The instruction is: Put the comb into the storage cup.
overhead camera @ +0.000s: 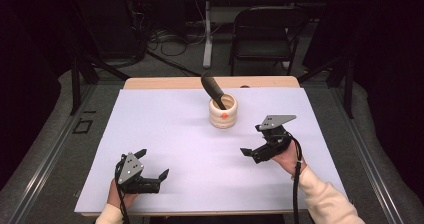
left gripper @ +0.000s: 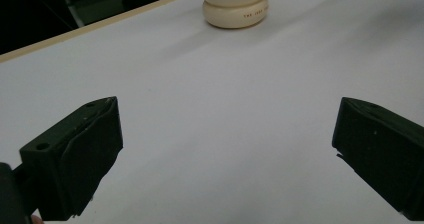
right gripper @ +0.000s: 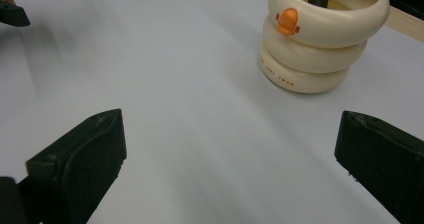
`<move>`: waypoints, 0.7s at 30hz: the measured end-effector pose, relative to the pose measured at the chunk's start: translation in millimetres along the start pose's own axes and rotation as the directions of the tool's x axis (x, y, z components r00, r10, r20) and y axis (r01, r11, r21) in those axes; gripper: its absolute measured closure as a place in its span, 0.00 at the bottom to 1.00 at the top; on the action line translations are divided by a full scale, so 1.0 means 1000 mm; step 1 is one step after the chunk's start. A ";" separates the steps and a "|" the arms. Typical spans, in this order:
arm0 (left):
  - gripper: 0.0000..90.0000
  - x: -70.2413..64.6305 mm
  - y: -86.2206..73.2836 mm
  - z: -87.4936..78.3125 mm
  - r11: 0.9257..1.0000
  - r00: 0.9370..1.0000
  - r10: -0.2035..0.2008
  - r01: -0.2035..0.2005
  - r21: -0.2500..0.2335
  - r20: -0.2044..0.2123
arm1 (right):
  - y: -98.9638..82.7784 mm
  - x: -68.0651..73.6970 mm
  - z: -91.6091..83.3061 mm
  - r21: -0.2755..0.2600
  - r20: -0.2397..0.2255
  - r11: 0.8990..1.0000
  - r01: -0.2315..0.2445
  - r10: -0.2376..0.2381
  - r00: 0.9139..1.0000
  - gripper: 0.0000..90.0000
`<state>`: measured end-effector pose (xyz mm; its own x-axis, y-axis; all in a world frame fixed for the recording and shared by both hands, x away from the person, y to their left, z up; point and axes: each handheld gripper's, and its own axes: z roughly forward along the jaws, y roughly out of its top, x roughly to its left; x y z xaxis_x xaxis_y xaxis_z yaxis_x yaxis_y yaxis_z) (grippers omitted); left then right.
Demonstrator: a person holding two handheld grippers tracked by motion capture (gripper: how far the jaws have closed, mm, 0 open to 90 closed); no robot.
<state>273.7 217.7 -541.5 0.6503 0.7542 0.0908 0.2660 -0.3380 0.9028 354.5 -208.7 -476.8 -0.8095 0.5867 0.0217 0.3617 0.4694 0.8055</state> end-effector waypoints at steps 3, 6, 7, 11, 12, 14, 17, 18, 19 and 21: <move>0.00 0.000 0.000 0.000 1.000 1.000 0.000 0.000 0.000 0.000 | -0.004 0.003 -0.002 0.001 0.000 1.000 0.005 -0.005 1.000 0.00; 0.00 0.000 0.000 0.000 1.000 1.000 0.000 0.000 0.000 0.000 | -0.007 0.005 -0.003 0.002 0.005 1.000 0.005 -0.005 1.000 0.00; 0.00 0.000 0.000 0.000 1.000 1.000 0.000 0.000 -0.001 0.000 | -0.008 0.006 -0.003 0.001 0.003 1.000 0.006 -0.006 1.000 0.00; 0.00 0.000 0.000 0.000 1.000 1.000 -0.001 0.001 -0.001 -0.001 | -0.012 0.009 -0.004 0.002 0.006 1.000 0.005 -0.005 1.000 0.00; 0.00 0.000 0.000 -0.001 1.000 1.000 0.000 0.000 0.001 -0.001 | -0.013 0.010 -0.005 0.003 0.006 1.000 0.007 -0.007 1.000 0.00; 0.00 0.000 0.000 -0.001 1.000 1.000 0.000 0.000 0.001 -0.001 | -0.015 0.012 -0.006 0.003 0.008 1.000 0.006 -0.006 1.000 0.00; 0.00 0.000 0.000 -0.001 1.000 1.000 0.000 0.000 0.001 -0.001 | -0.019 0.014 -0.007 0.008 0.008 1.000 0.008 -0.008 1.000 0.00; 0.00 0.000 0.000 -0.001 1.000 1.000 -0.001 0.001 0.001 -0.001 | -0.020 0.015 -0.008 0.009 0.009 1.000 0.012 -0.012 1.000 0.00; 0.00 0.000 0.000 0.000 1.000 1.000 -0.001 0.001 -0.001 -0.001 | -0.021 0.016 -0.008 0.008 0.013 1.000 0.013 -0.013 1.000 0.00; 0.00 0.000 0.000 -0.001 1.000 1.000 -0.001 0.001 -0.001 -0.001 | -0.024 0.017 -0.009 0.007 0.016 1.000 0.011 -0.011 1.000 0.00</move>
<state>273.2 217.7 -541.3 0.6490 0.7554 0.0905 0.2659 -0.3366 0.9033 328.2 -216.3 -490.1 -0.8058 0.5922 0.0029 0.3561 0.4806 0.8014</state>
